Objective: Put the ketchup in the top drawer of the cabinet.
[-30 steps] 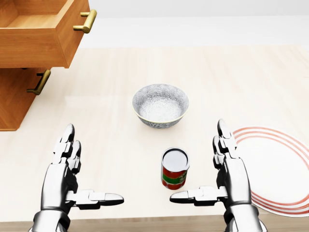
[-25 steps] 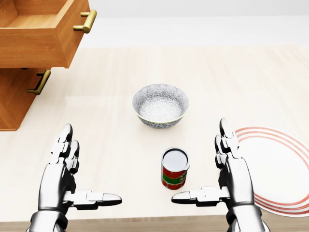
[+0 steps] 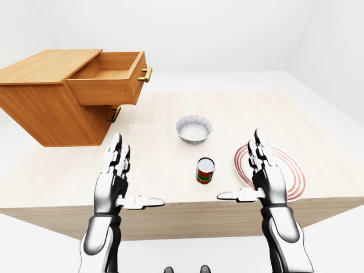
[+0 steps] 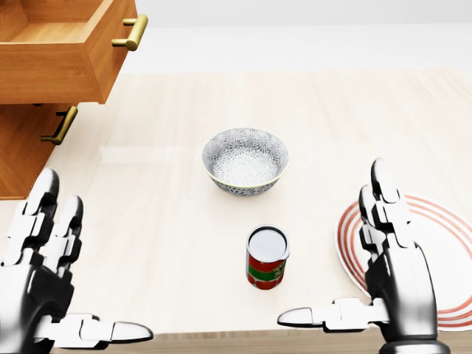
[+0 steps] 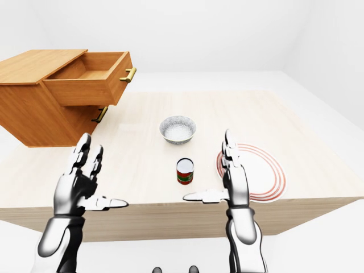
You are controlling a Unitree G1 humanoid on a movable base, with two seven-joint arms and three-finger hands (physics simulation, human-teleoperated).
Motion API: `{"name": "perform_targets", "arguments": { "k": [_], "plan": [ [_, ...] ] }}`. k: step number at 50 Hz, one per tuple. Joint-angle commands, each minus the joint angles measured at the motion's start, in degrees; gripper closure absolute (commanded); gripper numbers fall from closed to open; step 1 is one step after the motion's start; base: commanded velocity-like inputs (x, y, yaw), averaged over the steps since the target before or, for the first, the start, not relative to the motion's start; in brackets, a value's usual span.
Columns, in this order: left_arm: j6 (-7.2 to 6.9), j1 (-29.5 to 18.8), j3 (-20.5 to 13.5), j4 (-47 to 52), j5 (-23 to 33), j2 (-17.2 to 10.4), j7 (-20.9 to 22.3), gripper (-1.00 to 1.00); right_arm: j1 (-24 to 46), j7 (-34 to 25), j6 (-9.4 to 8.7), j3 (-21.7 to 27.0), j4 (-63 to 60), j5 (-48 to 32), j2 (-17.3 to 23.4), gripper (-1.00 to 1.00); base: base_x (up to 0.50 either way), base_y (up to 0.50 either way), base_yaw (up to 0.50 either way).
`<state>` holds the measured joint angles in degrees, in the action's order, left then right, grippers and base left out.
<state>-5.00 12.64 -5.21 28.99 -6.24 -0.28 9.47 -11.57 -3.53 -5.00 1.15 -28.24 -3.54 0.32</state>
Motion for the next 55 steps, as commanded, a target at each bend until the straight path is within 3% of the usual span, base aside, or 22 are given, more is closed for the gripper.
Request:
{"name": "perform_targets", "arguments": {
  "k": [1, 17, 28, 55],
  "plan": [
    [0.0, 6.13, -3.97, 14.55, -3.52, 1.79, 4.69, -1.0, -5.88, -1.18, 0.0, -0.1, -13.64, -2.05, -0.6, -1.0, 0.0, 0.0, 0.0],
    [0.0, 7.53, -12.94, 23.72, -9.05, 5.58, 9.87, -1.0, -12.09, -3.94, 0.0, -1.55, -25.79, -3.92, -1.22, -1.0, 0.0, 0.0, 0.0],
    [0.0, 6.92, -17.18, 27.03, -11.88, 6.71, 11.08, -1.0, -13.0, -5.71, 0.0, -0.58, -26.3, -0.73, -1.36, -1.0, 0.46, 0.0, 0.0],
    [0.0, 5.91, -17.83, 26.5, -11.85, 6.75, 10.98, -1.0, -12.39, -5.9, 0.0, 0.81, -25.78, -0.72, -2.46, -1.0, 0.5, 0.0, 0.0]
  ]
}}
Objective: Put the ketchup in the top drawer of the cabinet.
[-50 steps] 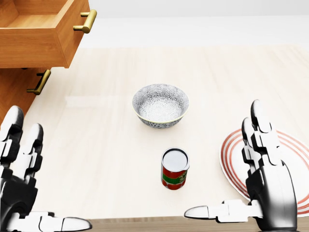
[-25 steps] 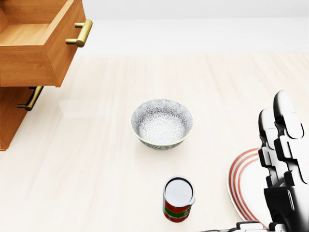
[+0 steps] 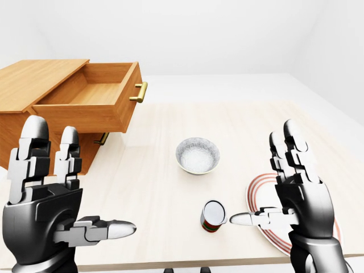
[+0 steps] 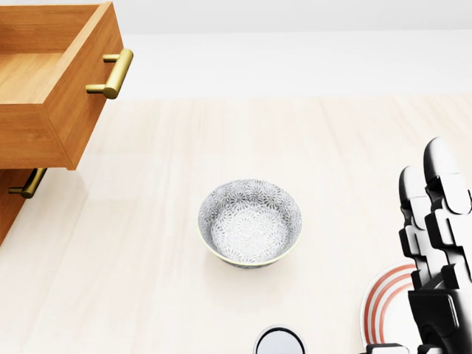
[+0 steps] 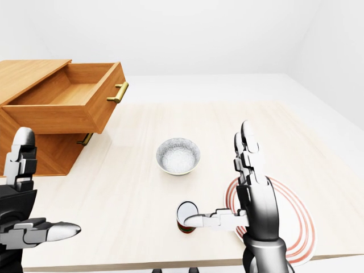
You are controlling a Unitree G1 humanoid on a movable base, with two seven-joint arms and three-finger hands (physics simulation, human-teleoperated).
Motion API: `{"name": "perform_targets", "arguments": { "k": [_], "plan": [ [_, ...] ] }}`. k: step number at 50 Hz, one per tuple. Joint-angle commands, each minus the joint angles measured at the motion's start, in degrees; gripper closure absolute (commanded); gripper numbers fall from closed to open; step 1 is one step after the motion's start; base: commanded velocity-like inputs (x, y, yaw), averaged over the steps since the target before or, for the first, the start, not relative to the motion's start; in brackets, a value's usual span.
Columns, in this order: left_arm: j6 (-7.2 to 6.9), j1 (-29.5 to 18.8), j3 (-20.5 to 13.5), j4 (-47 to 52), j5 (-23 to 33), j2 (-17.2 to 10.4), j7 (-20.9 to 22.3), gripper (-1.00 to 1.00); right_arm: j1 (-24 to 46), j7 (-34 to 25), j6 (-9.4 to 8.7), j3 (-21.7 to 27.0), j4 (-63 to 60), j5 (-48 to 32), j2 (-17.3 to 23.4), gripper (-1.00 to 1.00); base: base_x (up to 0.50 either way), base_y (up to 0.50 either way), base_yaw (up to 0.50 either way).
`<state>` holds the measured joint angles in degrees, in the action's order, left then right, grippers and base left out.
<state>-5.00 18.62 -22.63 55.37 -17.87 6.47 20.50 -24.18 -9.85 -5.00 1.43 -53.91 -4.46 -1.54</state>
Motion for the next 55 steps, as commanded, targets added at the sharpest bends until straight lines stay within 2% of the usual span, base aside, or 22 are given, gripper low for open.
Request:
{"name": "perform_targets", "arguments": {
  "k": [1, 8, 10, 12, 55],
  "plan": [
    [0.0, -0.16, -0.45, 0.18, -0.28, -0.05, -0.16, -1.0, 0.42, 0.29, 0.0, 0.6, 0.21, 0.11, -0.38, -1.0, 0.5, 0.0, 0.0],
    [0.0, -0.27, -0.78, 0.14, -0.62, -0.13, -0.22, -1.0, 1.57, 1.85, 0.0, 1.11, 0.73, -0.09, -0.74, -1.0, 0.12, 0.0, 0.0],
    [0.0, -0.25, -0.86, 0.39, -0.69, -0.14, -0.25, -1.0, 1.35, 1.98, 0.0, 0.08, 1.13, -3.48, 0.14, -1.0, 0.0, 0.0, 0.0],
    [0.0, -0.25, -0.95, 0.46, -0.78, -0.12, -0.23, -1.0, 1.15, 1.98, 0.0, -0.19, 0.8, -3.04, -0.16, -1.0, 0.0, 0.09, 0.0],
    [0.0, -0.45, -1.95, 0.89, -1.43, 0.13, 0.1, -1.0, 1.09, 2.25, 0.0, -0.99, 2.16, -3.38, 0.41, -1.0, 0.04, 0.5, 0.0]
  ]
}}
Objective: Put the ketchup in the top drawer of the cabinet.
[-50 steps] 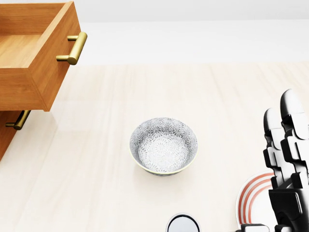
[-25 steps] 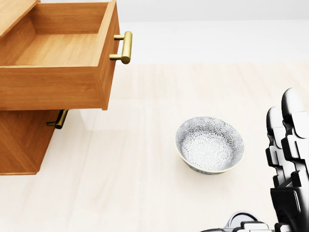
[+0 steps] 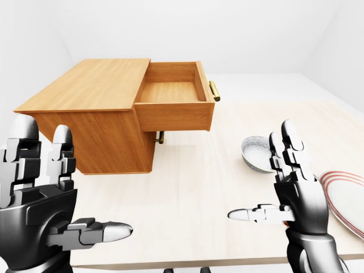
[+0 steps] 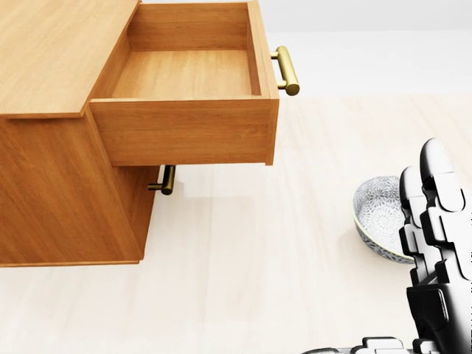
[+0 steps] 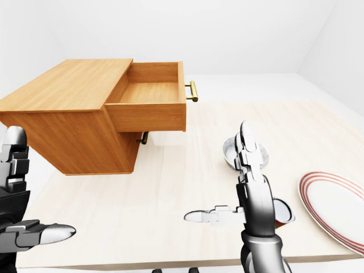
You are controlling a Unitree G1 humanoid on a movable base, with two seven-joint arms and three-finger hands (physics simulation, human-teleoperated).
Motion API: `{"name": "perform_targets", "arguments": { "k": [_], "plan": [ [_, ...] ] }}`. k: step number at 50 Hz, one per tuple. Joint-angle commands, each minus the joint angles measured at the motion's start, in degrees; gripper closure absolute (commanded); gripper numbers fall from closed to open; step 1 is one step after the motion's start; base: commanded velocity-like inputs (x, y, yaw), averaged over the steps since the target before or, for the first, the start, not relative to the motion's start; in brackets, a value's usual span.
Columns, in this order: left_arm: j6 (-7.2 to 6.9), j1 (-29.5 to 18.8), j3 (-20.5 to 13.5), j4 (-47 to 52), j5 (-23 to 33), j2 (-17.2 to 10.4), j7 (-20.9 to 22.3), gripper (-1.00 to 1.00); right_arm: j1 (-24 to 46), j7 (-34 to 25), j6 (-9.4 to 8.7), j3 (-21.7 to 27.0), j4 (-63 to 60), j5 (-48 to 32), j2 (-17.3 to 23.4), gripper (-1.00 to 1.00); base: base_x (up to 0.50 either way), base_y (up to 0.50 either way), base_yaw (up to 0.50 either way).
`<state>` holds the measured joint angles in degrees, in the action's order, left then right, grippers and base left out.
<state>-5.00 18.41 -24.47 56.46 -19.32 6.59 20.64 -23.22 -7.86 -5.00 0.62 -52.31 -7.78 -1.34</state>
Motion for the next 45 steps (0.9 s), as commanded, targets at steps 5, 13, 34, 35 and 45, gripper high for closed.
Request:
{"name": "perform_targets", "arguments": {
  "k": [5, 13, 34, 35, 45],
  "plan": [
    [0.0, -0.04, 0.39, -0.45, 0.41, 0.05, 0.03, -1.0, 0.05, 0.32, 0.0, -0.17, 0.1, 0.03, 0.19, -1.0, 0.07, 0.5, 0.0],
    [0.0, -0.22, 0.28, -0.32, 0.21, -0.16, -0.2, -1.0, 0.74, 0.55, 0.0, 1.3, 0.45, 1.86, -0.42, -1.0, 0.04, 0.31, 0.0],
    [0.0, -0.53, 1.29, -1.69, 1.11, -0.62, -0.76, -1.0, -6.22, -0.07, 0.0, 12.49, -7.67, 15.71, 3.82, -1.0, 0.0, 0.0, 0.0],
    [0.0, -0.37, 0.94, -1.34, 0.7, -0.67, -0.63, -1.0, -7.61, 3.04, 0.0, 13.71, -7.66, 19.29, 8.29, -1.0, 0.0, 0.0, 0.0],
    [0.0, -0.75, 1.84, -2.18, 1.61, -0.72, -0.83, -1.0, -30.91, 17.42, 1.2, 43.68, -7.68, 54.3, 41.44, -1.0, 0.0, 0.0, 0.0]
  ]
}}
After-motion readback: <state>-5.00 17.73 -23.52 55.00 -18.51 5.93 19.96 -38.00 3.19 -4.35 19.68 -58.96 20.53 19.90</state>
